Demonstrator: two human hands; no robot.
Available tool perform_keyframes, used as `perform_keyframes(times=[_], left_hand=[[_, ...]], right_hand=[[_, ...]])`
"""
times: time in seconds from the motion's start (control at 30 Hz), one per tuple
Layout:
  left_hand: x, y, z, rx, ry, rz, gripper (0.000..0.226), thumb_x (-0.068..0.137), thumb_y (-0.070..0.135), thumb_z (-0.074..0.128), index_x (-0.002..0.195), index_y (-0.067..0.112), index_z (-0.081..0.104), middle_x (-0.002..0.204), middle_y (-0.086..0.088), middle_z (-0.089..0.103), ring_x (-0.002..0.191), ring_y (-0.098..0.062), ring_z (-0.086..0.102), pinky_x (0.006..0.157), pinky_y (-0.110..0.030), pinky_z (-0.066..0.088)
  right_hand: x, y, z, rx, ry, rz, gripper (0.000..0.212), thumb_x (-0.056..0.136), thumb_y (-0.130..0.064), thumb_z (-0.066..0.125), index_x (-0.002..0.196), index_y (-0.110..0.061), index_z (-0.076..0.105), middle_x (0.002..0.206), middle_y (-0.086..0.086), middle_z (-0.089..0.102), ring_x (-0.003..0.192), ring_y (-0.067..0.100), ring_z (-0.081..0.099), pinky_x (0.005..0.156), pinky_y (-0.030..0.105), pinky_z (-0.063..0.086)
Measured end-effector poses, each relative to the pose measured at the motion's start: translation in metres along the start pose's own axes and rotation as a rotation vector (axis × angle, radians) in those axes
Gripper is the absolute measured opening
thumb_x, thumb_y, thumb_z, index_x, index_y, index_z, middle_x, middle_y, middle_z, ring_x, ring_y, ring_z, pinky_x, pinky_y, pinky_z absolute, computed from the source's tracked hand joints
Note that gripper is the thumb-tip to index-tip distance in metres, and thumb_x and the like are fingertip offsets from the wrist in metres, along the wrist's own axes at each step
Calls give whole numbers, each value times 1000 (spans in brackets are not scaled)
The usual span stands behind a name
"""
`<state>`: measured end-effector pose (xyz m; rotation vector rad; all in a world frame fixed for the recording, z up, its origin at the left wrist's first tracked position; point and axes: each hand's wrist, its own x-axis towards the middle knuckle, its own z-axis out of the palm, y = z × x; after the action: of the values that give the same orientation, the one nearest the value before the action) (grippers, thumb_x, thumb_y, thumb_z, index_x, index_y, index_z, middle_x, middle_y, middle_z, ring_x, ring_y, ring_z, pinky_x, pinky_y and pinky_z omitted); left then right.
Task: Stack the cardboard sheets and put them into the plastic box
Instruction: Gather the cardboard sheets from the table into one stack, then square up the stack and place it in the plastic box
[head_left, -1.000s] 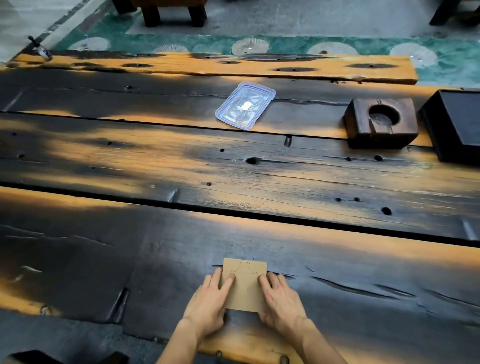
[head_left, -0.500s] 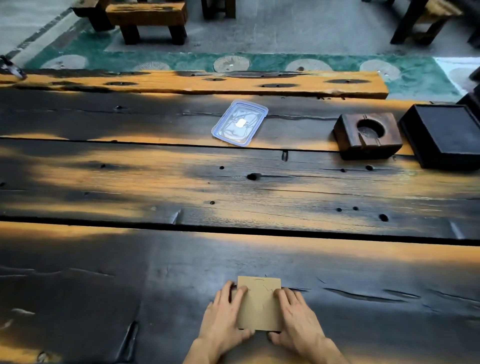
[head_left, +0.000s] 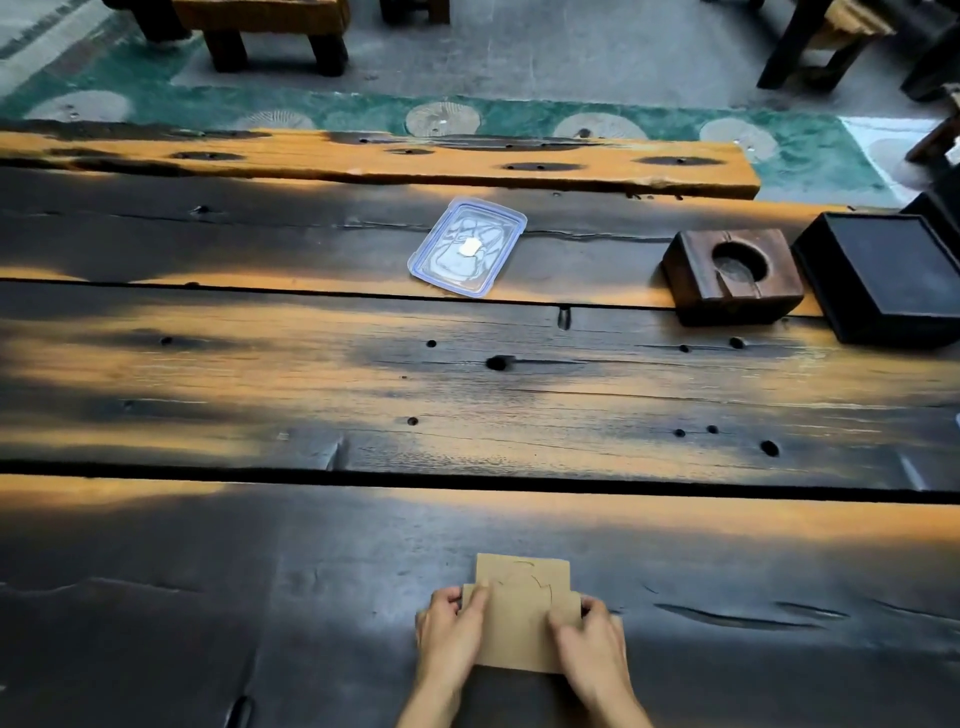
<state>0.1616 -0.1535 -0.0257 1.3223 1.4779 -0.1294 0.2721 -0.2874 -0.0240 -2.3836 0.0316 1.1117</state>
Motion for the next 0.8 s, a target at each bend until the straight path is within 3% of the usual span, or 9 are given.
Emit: perform_keyframes(times=[0.07,0.2,0.27,0.33,0.4,0.5,0.57,0.7,0.8], left_hand=[[11,23,9,-39,34,-14,42,97,65,50,112,28,66,124,-7,54,131,-26,45,113,-37,34],[46,85,28,-347,111,121,37,109,45,35,121,30,67,148,-17,50,144,-27,39,121,-35,25],[68,110,35,-504,114,215,46,110,42,37,144,18,58,155,-5,49,144,-18,41,114,-24,25],[92,137,41,-611,101,297,47,109,42,43,148,18,54,152,4,53,132,-3,47,104,-14,28],[102,168,43,-673,111,417,34,108,39,47,137,29,63,145,11,58,117,17,52,92,1,33],[106,194,46,-700,167,693,31,101,47,46,96,61,73,113,41,67,102,34,51,81,10,35],[117,194,50,-729,171,818,36,100,49,41,91,64,73,97,46,68,96,28,58,82,4,42],[164,169,71,-807,156,762,67,90,77,43,85,21,79,92,-6,78,97,-22,71,98,-40,51],[174,168,82,-808,233,710,53,88,70,47,77,31,80,77,10,77,78,-1,71,76,-15,52]], right_hand=[[20,-14,-5,44,-10,-51,40,97,-34,61,133,-19,53,119,9,43,132,32,47,113,36,35],[66,-64,-19,328,17,-190,13,101,-18,52,114,-17,57,118,8,61,117,30,58,105,42,43],[91,-93,-31,521,68,-273,14,104,-13,49,109,-17,61,116,2,67,114,22,59,97,30,42],[111,-121,-47,620,115,-368,17,108,-17,45,106,-21,62,111,-8,65,109,7,58,89,9,36],[124,-141,-62,721,143,-515,20,109,-25,46,105,-25,66,107,-22,65,101,-17,59,85,-6,32],[142,-160,-71,824,180,-728,37,103,-43,45,117,-24,73,114,-17,74,110,-9,64,100,11,45],[155,-158,-71,822,201,-861,35,105,-42,40,109,-33,73,105,-20,74,101,-6,66,89,7,47],[185,-143,-55,803,286,-851,29,97,-47,38,100,-38,66,100,-38,69,102,-18,60,88,-2,37],[205,-138,-46,895,328,-808,30,92,-52,43,92,-37,70,97,-40,70,99,-22,60,86,-2,38]])
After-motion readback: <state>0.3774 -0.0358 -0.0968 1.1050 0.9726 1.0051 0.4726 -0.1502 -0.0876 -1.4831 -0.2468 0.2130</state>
